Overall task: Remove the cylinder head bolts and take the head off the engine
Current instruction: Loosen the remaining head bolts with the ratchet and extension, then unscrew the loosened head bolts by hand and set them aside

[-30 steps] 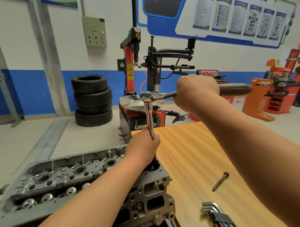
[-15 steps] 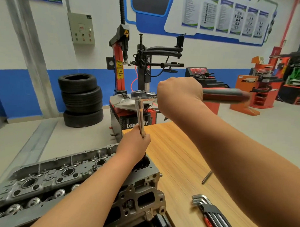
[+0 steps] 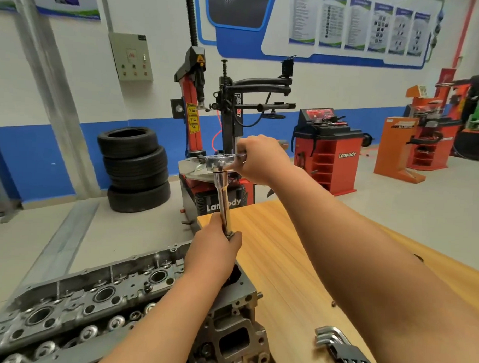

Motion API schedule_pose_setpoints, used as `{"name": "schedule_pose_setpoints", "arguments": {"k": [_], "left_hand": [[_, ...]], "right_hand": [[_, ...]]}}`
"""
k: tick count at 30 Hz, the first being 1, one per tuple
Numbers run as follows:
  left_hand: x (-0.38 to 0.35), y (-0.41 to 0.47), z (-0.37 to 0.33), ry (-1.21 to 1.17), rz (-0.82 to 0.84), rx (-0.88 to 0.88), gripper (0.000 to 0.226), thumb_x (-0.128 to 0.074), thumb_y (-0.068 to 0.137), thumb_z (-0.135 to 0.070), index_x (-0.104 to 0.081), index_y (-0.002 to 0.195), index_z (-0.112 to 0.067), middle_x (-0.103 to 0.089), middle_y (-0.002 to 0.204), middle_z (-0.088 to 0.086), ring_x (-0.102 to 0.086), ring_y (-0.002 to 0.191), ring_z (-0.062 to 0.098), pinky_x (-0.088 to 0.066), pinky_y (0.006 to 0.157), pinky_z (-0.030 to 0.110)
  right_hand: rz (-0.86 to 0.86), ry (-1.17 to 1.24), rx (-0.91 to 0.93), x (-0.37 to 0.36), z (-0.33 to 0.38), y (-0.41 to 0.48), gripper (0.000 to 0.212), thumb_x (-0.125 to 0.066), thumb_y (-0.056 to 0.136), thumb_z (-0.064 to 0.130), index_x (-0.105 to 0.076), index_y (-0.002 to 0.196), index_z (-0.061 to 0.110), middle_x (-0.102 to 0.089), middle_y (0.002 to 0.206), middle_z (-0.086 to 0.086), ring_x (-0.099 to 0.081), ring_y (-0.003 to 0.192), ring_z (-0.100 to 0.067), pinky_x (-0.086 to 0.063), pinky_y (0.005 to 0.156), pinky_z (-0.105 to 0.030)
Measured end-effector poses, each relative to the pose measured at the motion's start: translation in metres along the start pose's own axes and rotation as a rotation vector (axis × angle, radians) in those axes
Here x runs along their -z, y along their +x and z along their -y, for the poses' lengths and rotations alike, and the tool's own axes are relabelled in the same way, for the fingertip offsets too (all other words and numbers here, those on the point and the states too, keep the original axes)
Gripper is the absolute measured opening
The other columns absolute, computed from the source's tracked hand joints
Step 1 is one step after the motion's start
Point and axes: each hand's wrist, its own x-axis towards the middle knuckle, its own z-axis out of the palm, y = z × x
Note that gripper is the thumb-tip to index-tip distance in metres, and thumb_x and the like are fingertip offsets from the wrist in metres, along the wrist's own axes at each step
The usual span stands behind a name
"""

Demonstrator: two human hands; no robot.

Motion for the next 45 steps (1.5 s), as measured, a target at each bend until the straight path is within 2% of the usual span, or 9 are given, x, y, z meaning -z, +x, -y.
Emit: {"name": "schedule_pose_setpoints", "arguments": {"k": [6,9,12,19,24,27,31,38,45], "left_hand": [[0.002,0.005,-0.002,0.01,0.025,0.005,0.015,-0.056,0.091,-0.036,-0.051,0.102,-0.026,-0.063,0.088,-0.005,-0.064,0.08,0.017,-0.057,0.075,0.044],[0.0,0.006,-0.003,0.029,0.019,-0.022,0.011,-0.056,0.09,-0.034,-0.049,0.09,-0.026,-0.06,0.077,-0.005,-0.061,0.07,0.016,-0.057,0.067,0.04],[-0.001,0.007,0.0,0.024,0.008,-0.03,0.011,-0.056,0.089,-0.033,-0.047,0.084,-0.028,-0.057,0.074,-0.006,-0.058,0.067,0.014,-0.053,0.062,0.035],[-0.004,0.001,0.002,0.022,0.004,-0.013,0.015,-0.056,0.09,-0.04,-0.055,0.101,-0.031,-0.063,0.089,-0.009,-0.061,0.081,0.016,-0.056,0.074,0.041],[-0.001,-0.002,0.008,-0.054,0.049,0.018,0.023,-0.054,0.093,-0.041,-0.057,0.109,-0.025,-0.066,0.098,-0.007,-0.065,0.09,0.016,-0.055,0.083,0.042],[-0.004,-0.005,0.008,0.014,0.045,-0.002,0.025,-0.05,0.095,-0.044,-0.055,0.109,-0.023,-0.065,0.092,-0.008,-0.063,0.085,0.014,-0.052,0.075,0.034],[-0.007,-0.005,0.006,0.055,0.035,0.015,0.026,-0.046,0.097,-0.043,-0.051,0.111,-0.021,-0.063,0.088,-0.006,-0.061,0.079,0.013,-0.047,0.068,0.031],[0.007,-0.006,-0.007,0.176,-0.064,-0.064,0.03,-0.041,0.099,-0.045,-0.047,0.113,-0.019,-0.059,0.082,-0.004,-0.063,0.081,0.02,-0.056,0.071,0.039],[0.052,0.0,0.005,0.324,0.016,-0.112,0.018,-0.045,0.097,-0.043,-0.048,0.1,-0.026,-0.062,0.084,-0.003,-0.06,0.074,0.017,-0.053,0.065,0.036]], "right_hand": [[0.202,-0.378,-0.068,0.053,0.03,-0.037,0.013,-0.052,0.091,0.029,-0.048,0.09,0.016,-0.049,0.075,0.0,-0.048,0.07,-0.022,-0.028,0.073,-0.039],[0.102,-0.437,-0.094,0.053,0.05,-0.065,0.025,-0.052,0.09,0.035,-0.047,0.106,0.017,-0.05,0.091,-0.005,-0.048,0.092,-0.028,-0.025,0.074,-0.039],[-0.085,-0.48,-0.064,0.039,0.055,-0.072,0.02,-0.051,0.088,0.036,-0.042,0.093,0.018,-0.044,0.08,-0.005,-0.039,0.081,-0.026,-0.023,0.073,-0.04],[0.014,0.373,-0.029,0.001,0.016,-0.031,0.035,-0.062,0.086,0.034,-0.052,0.119,0.027,-0.051,0.113,0.008,-0.042,0.118,-0.016,-0.022,0.106,-0.037],[0.03,0.121,0.143,0.015,0.028,-0.017,0.019,-0.059,0.084,0.03,-0.055,0.103,0.03,-0.057,0.093,0.009,-0.045,0.101,-0.02,-0.024,0.096,-0.036],[0.059,0.045,0.266,0.033,0.027,-0.025,0.022,-0.057,0.087,0.026,-0.049,0.107,0.03,-0.05,0.075,0.014,-0.048,0.079,-0.019,-0.03,0.075,-0.027],[0.031,0.046,0.327,0.045,0.026,-0.043,0.05,-0.058,0.09,0.021,-0.035,0.135,0.025,-0.059,0.106,0.003,-0.058,0.079,-0.024,-0.041,0.057,-0.032],[-0.161,-0.117,0.455,0.061,0.015,-0.053,0.032,-0.057,0.093,0.02,-0.052,0.124,0.012,-0.054,0.117,-0.009,-0.058,0.074,-0.028,-0.052,0.056,-0.041],[-0.318,0.0,0.271,0.085,0.016,-0.033,0.025,-0.058,0.094,0.021,-0.053,0.116,0.013,-0.046,0.128,-0.01,-0.05,0.068,-0.025,-0.046,0.052,-0.036]]}}
